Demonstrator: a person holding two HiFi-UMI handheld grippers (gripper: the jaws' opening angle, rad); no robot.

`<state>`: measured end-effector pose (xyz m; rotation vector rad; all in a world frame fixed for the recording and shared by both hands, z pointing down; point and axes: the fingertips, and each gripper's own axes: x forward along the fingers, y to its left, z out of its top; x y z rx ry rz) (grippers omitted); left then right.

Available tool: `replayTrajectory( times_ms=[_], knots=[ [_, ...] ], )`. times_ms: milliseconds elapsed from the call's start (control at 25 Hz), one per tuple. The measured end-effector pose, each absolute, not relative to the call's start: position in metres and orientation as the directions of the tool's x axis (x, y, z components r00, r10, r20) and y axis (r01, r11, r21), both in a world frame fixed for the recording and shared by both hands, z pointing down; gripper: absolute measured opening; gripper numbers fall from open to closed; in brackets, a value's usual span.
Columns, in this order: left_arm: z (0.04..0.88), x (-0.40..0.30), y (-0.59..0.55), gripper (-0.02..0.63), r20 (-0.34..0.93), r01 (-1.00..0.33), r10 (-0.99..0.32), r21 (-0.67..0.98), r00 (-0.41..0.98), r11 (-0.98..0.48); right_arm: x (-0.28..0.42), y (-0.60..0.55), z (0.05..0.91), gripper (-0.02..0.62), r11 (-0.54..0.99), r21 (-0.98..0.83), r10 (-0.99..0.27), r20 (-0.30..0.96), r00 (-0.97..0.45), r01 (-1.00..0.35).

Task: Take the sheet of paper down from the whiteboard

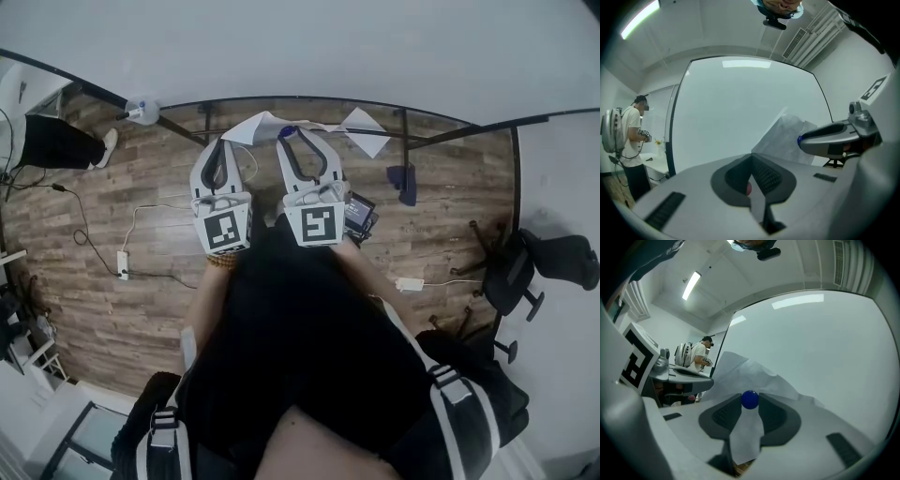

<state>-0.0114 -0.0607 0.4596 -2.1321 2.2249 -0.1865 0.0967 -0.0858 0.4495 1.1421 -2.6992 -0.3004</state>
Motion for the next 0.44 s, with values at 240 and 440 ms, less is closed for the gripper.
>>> replayTrajectory(
  times_ms=[240,440],
  knots=[
    [0.465,-0.023,-0.062,0.008,0.064,-0.992,-0.997,-0.115,-0.050,0.042,0.089,-0.098,0.457,0.112,0.673,0.259,-0.733,0.114,-0.670,-0.693],
    [0.459,-0.020,-0.065,0.008,0.066,-0.993,-0.997,-0.110,-0.046,0.039,0.090,-0.099,0.451,0.112,0.679,0.268,-0.728,0.119,-0.676,-0.684]
  ],
)
